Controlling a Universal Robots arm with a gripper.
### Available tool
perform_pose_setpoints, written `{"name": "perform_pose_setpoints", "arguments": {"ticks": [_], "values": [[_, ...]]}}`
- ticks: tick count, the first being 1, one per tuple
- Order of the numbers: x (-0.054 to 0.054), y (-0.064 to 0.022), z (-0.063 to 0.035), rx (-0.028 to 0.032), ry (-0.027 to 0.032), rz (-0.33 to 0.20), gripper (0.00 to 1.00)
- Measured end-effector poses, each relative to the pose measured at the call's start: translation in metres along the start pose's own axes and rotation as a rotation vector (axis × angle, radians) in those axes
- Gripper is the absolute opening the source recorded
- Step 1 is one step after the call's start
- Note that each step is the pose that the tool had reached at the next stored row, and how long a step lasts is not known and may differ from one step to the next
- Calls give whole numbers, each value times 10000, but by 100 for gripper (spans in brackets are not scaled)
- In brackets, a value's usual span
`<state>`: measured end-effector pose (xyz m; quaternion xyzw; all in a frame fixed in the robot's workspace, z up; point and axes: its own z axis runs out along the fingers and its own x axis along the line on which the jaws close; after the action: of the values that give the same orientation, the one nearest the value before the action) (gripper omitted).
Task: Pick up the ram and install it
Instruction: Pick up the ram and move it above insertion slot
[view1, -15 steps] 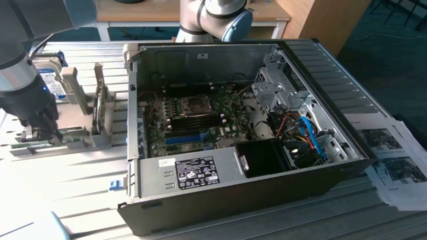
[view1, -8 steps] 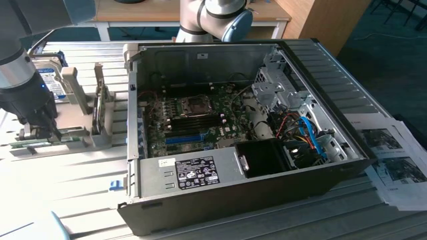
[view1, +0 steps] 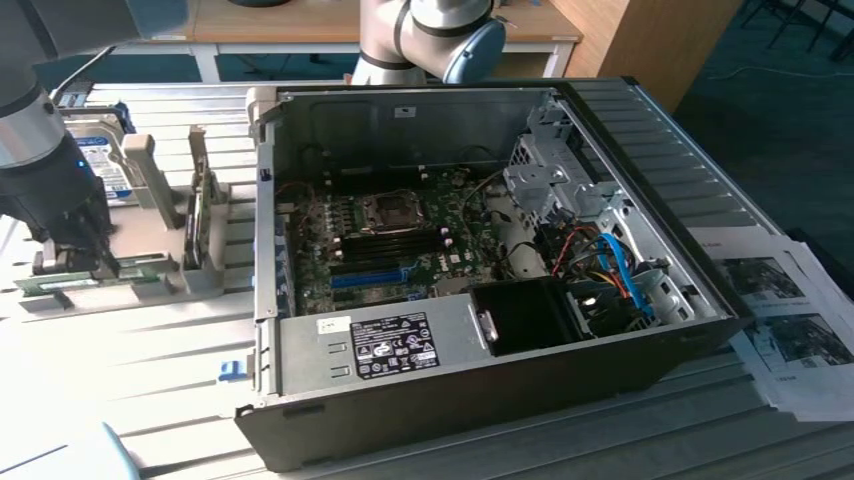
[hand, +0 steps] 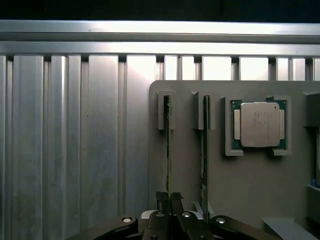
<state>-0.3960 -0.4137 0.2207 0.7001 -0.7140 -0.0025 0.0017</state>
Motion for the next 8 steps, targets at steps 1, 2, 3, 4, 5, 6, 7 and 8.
{"name": "perform_pose_setpoints", "arguments": {"ticks": [1,2,3,4,5,6,7,8], "values": [[0,0,-54,1,0,1,12],[0,0,-101,1,-1,0,12],[0,0,-114,1,-1,0,12],[0,0,-137,1,0,0,12],[0,1,-148,1,0,1,12],[0,1,-174,0,0,0,12],[0,0,-187,0,0,0,12],[0,0,-200,0,0,0,12]]}}
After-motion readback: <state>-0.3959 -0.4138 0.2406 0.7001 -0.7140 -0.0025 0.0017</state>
